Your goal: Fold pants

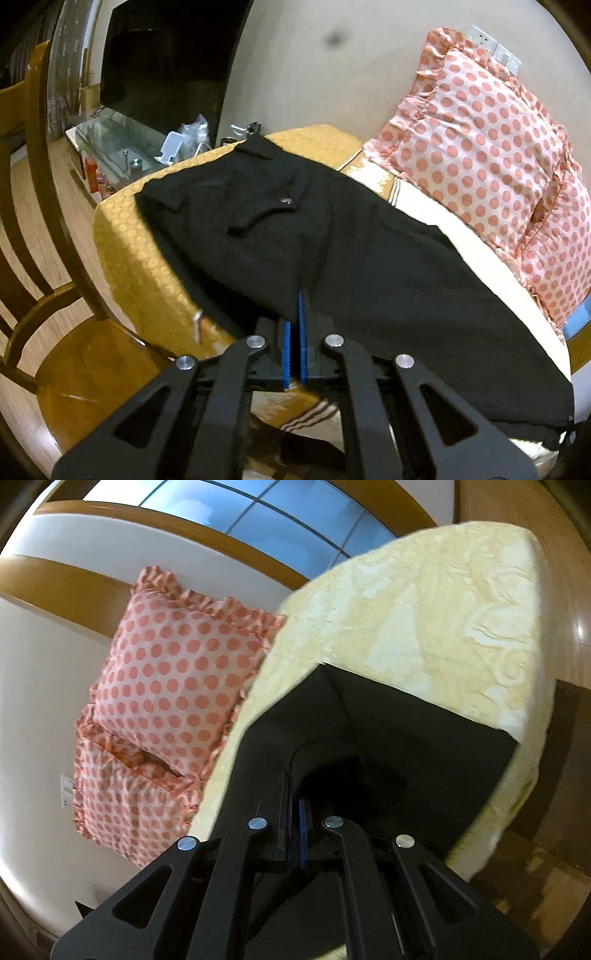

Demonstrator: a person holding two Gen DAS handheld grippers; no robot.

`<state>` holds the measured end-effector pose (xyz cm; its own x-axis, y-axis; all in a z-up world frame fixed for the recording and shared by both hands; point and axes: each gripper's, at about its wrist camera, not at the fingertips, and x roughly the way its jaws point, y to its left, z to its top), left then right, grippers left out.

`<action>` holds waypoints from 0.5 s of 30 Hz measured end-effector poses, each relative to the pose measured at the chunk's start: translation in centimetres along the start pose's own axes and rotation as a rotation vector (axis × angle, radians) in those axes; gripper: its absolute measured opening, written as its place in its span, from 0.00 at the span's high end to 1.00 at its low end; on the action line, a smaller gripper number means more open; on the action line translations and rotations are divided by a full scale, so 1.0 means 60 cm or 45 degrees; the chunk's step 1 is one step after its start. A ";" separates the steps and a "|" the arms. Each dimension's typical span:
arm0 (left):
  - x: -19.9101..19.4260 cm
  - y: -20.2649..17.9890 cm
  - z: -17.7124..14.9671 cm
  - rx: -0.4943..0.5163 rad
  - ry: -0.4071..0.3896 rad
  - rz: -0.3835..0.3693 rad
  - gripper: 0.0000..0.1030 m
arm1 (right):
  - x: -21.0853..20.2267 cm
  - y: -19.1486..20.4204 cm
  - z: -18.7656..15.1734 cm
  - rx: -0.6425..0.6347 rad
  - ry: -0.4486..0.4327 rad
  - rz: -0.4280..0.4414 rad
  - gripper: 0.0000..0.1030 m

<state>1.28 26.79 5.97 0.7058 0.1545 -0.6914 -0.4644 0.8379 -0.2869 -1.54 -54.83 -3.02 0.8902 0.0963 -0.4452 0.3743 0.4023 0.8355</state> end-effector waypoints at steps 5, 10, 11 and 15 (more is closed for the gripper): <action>-0.001 0.014 -0.014 -0.031 0.012 -0.002 0.97 | -0.014 -0.004 -0.010 -0.002 -0.019 -0.003 0.98; 0.001 0.013 -0.010 -0.018 0.019 -0.003 0.97 | -0.007 -0.005 -0.009 -0.024 -0.005 -0.061 0.98; 0.004 0.017 -0.012 -0.036 0.029 -0.012 0.97 | -0.006 -0.011 -0.013 -0.003 -0.001 -0.070 0.98; 0.001 0.026 -0.002 -0.062 0.031 -0.042 0.97 | -0.021 -0.013 -0.022 -0.038 -0.016 -0.082 0.98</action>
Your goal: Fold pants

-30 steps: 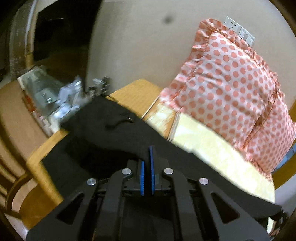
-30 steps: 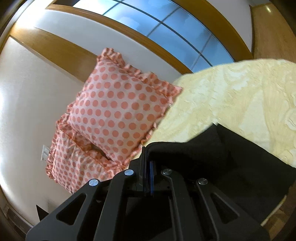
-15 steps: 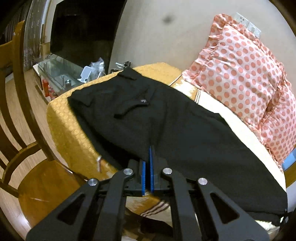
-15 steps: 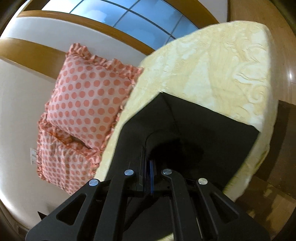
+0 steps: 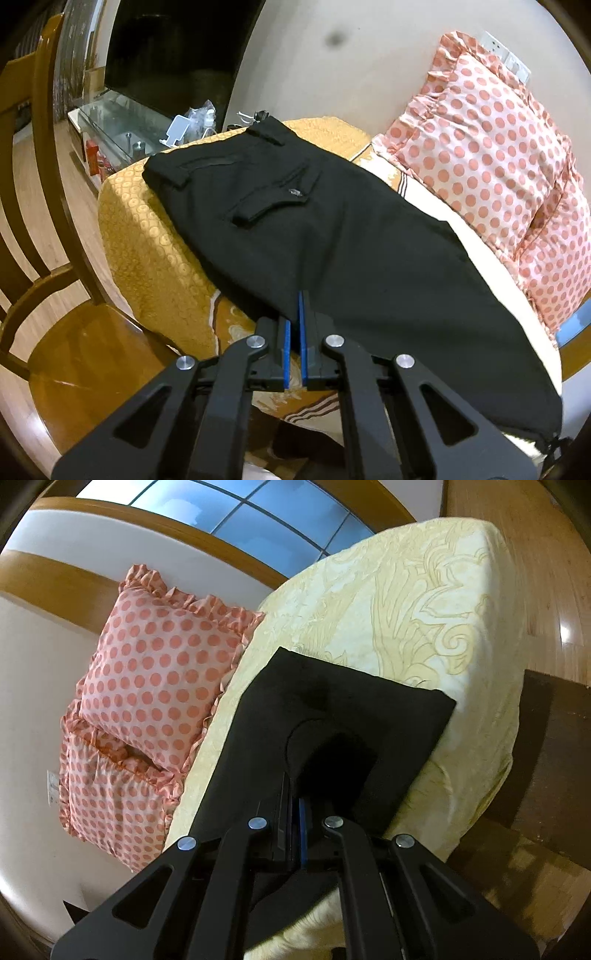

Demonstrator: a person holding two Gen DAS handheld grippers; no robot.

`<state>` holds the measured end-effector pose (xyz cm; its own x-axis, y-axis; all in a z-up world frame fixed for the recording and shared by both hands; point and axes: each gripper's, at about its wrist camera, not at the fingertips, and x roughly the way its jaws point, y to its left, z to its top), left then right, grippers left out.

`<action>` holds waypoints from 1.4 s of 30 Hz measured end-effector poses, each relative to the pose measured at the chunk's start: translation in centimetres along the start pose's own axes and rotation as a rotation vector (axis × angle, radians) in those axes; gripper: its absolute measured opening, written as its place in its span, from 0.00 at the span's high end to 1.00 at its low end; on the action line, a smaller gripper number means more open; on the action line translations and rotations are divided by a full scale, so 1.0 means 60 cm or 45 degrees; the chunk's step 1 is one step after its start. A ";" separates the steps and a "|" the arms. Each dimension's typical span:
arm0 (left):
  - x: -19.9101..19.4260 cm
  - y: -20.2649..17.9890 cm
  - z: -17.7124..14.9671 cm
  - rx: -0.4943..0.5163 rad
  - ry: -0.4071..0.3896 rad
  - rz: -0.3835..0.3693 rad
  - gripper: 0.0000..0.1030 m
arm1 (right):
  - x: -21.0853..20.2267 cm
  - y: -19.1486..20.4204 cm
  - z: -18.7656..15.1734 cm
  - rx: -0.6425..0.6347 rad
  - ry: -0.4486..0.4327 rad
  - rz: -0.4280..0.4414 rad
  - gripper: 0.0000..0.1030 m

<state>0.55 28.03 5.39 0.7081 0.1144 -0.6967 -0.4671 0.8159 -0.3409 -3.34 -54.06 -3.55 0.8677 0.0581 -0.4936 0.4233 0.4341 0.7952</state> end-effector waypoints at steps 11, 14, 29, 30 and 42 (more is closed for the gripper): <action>0.000 -0.002 0.010 0.040 0.001 0.007 0.97 | -0.022 -0.004 -0.012 -0.026 -0.026 -0.023 0.98; -0.002 0.006 0.017 0.024 0.006 -0.013 0.97 | -0.027 -0.006 -0.015 -0.014 -0.031 -0.032 0.98; -0.019 0.001 0.013 0.091 -0.045 0.069 0.80 | -0.020 -0.035 -0.004 0.065 -0.015 -0.014 0.83; -0.035 -0.012 0.012 0.145 -0.089 0.108 0.77 | -0.020 -0.036 -0.002 0.078 -0.013 -0.011 0.83; -0.063 -0.191 -0.015 0.480 -0.164 -0.177 0.42 | -0.089 -0.024 0.036 -0.032 -0.284 -0.156 0.52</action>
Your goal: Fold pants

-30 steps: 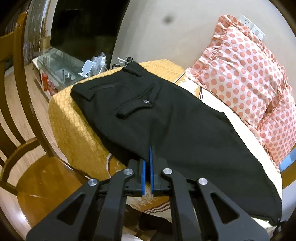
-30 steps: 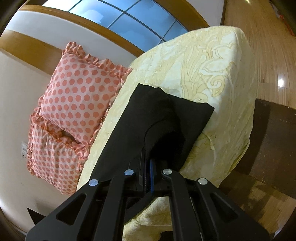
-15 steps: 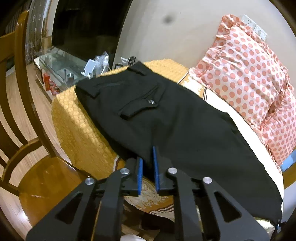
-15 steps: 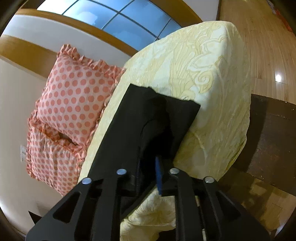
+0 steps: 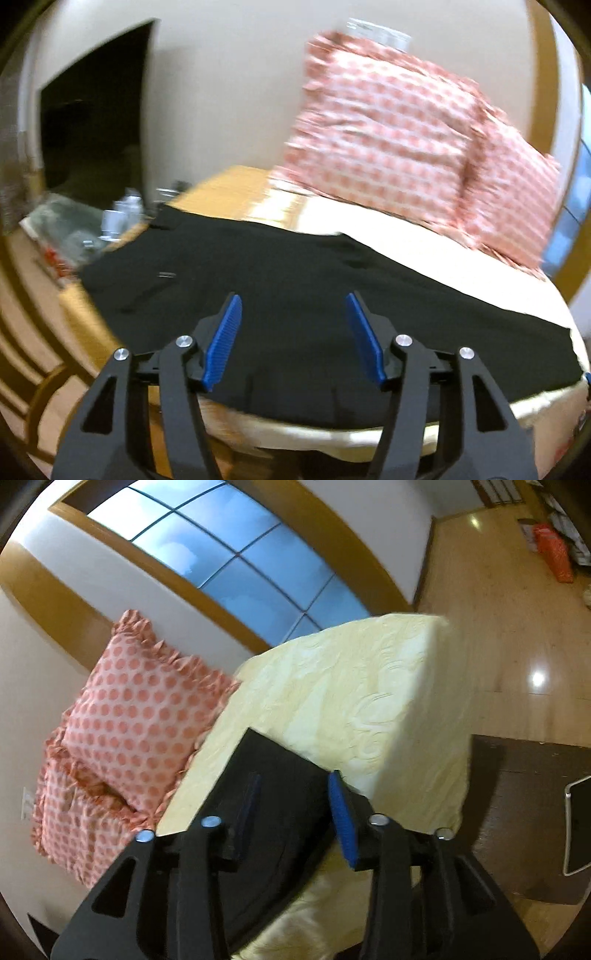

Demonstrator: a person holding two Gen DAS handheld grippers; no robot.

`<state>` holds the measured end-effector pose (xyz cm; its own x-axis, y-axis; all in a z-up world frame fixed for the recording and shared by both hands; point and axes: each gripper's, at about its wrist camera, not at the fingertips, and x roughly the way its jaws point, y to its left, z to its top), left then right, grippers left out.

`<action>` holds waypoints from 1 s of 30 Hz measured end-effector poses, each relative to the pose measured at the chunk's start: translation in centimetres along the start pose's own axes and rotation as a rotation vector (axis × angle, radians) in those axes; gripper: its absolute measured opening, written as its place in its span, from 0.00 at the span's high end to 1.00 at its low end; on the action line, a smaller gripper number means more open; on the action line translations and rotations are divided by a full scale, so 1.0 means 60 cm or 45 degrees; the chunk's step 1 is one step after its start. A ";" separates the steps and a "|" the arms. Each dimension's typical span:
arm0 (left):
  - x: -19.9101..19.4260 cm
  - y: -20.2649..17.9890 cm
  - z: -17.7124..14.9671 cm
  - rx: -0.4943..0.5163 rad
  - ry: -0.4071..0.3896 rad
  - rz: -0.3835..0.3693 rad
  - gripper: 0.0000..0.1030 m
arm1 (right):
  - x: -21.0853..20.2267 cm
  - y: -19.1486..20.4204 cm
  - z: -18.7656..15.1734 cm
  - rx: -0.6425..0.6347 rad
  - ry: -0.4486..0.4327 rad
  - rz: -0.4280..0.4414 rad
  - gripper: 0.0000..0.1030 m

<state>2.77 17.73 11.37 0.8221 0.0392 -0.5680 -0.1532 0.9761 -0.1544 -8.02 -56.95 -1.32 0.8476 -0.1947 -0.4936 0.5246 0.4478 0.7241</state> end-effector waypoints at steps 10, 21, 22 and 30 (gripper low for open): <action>0.111 -0.134 -0.055 0.199 0.168 -0.220 0.36 | 0.015 -0.032 -0.007 0.030 0.073 -0.012 0.54; 0.141 -0.131 -0.086 0.176 0.249 -0.250 0.31 | 0.024 0.008 -0.034 -0.152 0.058 -0.051 0.62; 0.141 -0.131 -0.086 0.177 0.249 -0.251 0.31 | 0.024 0.009 -0.034 -0.155 0.050 -0.057 0.62; 0.139 -0.130 -0.093 0.188 0.233 -0.282 0.24 | 0.026 0.027 -0.031 -0.243 -0.022 -0.016 0.94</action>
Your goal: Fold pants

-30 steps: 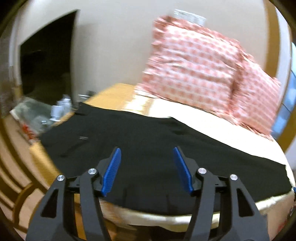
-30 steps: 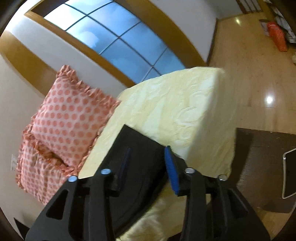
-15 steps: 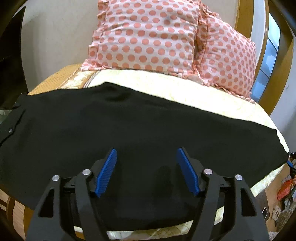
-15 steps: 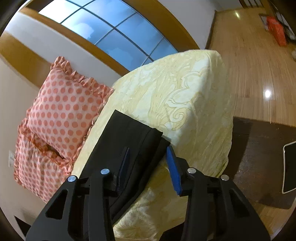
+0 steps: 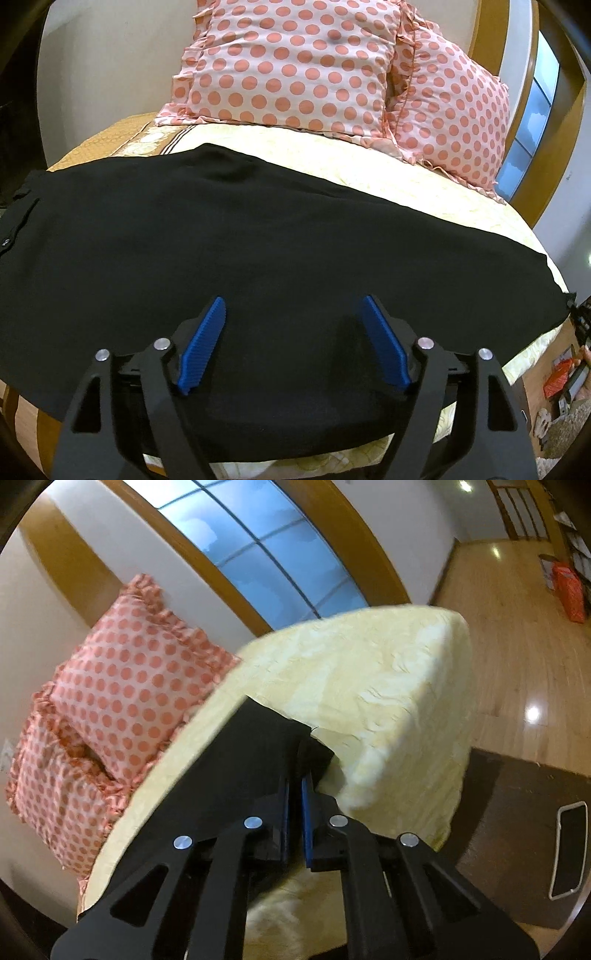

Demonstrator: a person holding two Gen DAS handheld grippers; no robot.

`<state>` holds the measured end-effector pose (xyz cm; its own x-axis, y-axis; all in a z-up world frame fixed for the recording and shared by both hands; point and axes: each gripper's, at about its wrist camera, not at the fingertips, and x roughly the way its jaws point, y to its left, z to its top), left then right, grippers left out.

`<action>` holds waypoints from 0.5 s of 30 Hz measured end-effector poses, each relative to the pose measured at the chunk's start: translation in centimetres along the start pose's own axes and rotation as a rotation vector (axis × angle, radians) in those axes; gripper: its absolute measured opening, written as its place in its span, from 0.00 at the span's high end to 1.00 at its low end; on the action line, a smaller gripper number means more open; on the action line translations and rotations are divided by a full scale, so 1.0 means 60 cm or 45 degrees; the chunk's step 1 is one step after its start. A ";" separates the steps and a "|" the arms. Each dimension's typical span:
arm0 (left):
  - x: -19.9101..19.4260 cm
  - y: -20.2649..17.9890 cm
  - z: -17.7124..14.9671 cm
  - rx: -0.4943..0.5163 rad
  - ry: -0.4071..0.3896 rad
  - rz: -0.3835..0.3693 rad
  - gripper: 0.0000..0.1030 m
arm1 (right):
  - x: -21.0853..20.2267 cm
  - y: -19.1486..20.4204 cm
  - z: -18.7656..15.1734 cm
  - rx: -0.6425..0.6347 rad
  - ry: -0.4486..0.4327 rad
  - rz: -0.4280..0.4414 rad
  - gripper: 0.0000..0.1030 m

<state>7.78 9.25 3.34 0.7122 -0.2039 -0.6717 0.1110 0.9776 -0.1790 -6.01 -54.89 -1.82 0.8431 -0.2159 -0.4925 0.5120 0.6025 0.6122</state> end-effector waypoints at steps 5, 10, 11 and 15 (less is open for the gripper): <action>0.004 -0.013 -0.005 0.049 -0.016 -0.007 0.11 | -0.022 0.069 0.016 -0.130 -0.059 0.133 0.94; 0.008 -0.028 -0.013 0.099 -0.036 0.010 0.04 | -0.020 0.193 0.008 -0.276 -0.008 0.420 0.94; 0.008 -0.028 -0.014 0.097 -0.040 0.009 0.04 | -0.017 0.234 -0.002 -0.324 0.024 0.505 0.94; 0.005 -0.018 -0.011 0.040 -0.057 -0.033 0.03 | -0.009 0.369 -0.067 -0.492 0.175 0.791 0.94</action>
<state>7.42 8.10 2.89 0.7392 -0.2272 -0.6340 0.1508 0.9733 -0.1730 4.22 -38.37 9.48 0.9172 0.3352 -0.2153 -0.1678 0.8152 0.5544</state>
